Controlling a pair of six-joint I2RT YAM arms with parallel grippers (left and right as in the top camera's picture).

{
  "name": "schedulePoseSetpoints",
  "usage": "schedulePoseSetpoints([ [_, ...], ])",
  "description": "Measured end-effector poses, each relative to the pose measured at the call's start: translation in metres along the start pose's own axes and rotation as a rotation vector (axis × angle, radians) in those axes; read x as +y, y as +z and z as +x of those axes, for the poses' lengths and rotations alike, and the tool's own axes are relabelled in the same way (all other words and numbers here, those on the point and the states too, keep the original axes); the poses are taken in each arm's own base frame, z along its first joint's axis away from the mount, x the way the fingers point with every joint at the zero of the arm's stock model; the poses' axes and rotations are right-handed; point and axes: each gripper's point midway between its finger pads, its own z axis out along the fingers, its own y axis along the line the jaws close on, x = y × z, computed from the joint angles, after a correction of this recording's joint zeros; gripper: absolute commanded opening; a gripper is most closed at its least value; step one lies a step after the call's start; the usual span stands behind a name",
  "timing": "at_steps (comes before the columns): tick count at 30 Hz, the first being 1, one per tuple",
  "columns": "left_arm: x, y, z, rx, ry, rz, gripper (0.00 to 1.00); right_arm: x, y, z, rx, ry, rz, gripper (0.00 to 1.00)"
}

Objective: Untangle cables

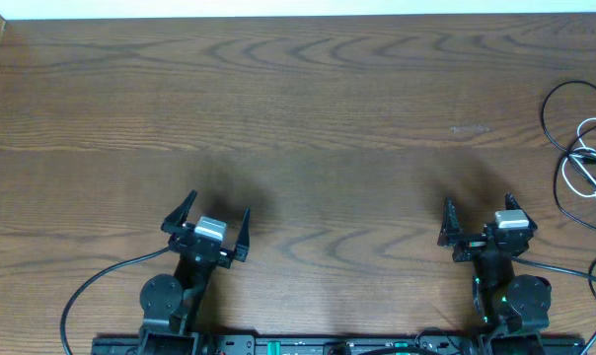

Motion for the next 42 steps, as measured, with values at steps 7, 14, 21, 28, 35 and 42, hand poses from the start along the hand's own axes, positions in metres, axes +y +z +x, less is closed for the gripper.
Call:
schedulePoseSetpoints([
  [7,0.0,0.0,0.0,0.002,-0.003,0.0,0.98,0.0,0.0,0.0,0.0,0.0,0.0,0.99],
  [14,0.017,-0.001,0.004,0.023,-0.102,-0.098,0.98,0.0,0.0,0.0,0.0,0.0,0.0,0.99],
  [21,0.032,-0.004,0.01,0.035,-0.232,-0.193,0.98,0.0,0.0,0.0,0.0,0.0,0.0,0.99],
  [28,0.032,-0.004,0.011,0.032,-0.279,-0.197,0.98,0.0,0.0,0.0,0.0,0.0,0.0,0.99],
  [35,0.022,-0.002,0.009,0.03,-0.28,-0.156,0.98,0.0,0.0,0.0,0.0,0.0,0.0,0.99],
  [42,0.02,-0.002,0.008,0.029,-0.279,-0.144,0.98,0.0,0.0,0.0,0.0,0.0,0.0,0.99],
])
